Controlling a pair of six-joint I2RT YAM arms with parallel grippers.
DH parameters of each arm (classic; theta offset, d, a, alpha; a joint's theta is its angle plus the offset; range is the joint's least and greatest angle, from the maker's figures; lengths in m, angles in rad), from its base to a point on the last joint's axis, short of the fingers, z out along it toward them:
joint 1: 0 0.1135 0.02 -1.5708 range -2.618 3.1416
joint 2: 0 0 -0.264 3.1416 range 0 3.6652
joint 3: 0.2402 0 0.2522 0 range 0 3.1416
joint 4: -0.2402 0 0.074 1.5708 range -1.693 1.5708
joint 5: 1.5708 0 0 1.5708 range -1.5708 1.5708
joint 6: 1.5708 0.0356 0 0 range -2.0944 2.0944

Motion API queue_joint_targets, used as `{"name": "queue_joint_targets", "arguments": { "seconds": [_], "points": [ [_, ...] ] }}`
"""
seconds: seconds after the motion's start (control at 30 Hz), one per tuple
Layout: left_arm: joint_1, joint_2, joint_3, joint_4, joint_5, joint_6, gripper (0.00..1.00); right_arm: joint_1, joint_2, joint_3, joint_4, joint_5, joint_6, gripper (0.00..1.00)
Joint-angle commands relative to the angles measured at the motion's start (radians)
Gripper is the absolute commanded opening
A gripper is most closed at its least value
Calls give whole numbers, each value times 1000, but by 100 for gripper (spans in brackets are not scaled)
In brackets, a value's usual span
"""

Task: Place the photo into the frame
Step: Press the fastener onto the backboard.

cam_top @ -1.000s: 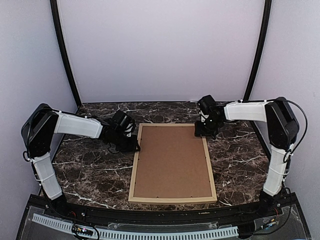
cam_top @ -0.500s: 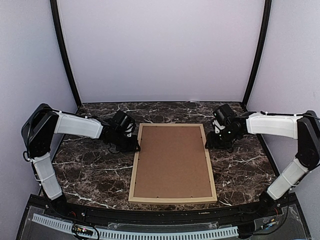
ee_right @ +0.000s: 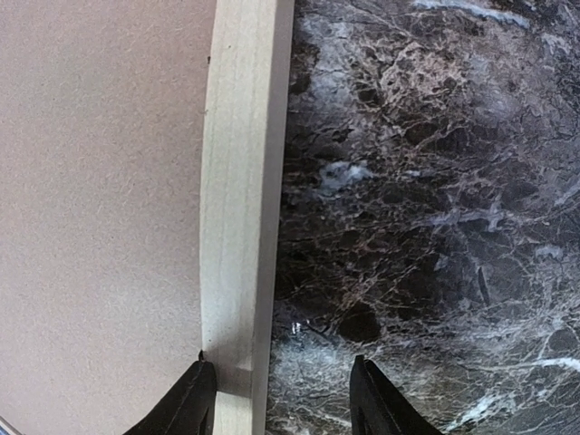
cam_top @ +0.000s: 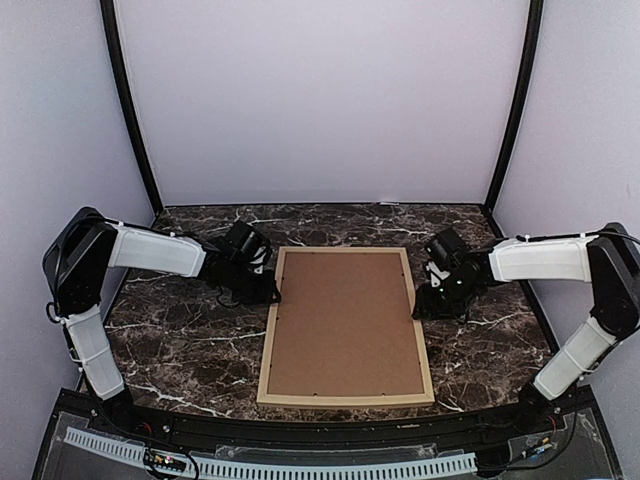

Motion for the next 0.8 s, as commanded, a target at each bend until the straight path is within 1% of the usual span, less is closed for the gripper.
{"name": "queue_joint_targets", "arguments": {
  "seconds": [0.0,0.4,0.77],
  "points": [
    [-22,34,-21,-48,34,32,7,7,26,7,3,17,5,51],
    [-22,37,-21,-45,39,35,7,11,88,50,-11,13,-19,50],
    [-23,43,-24,-42,42,36,7,41,145,68,-3,-2,-20,49]
  ]
}}
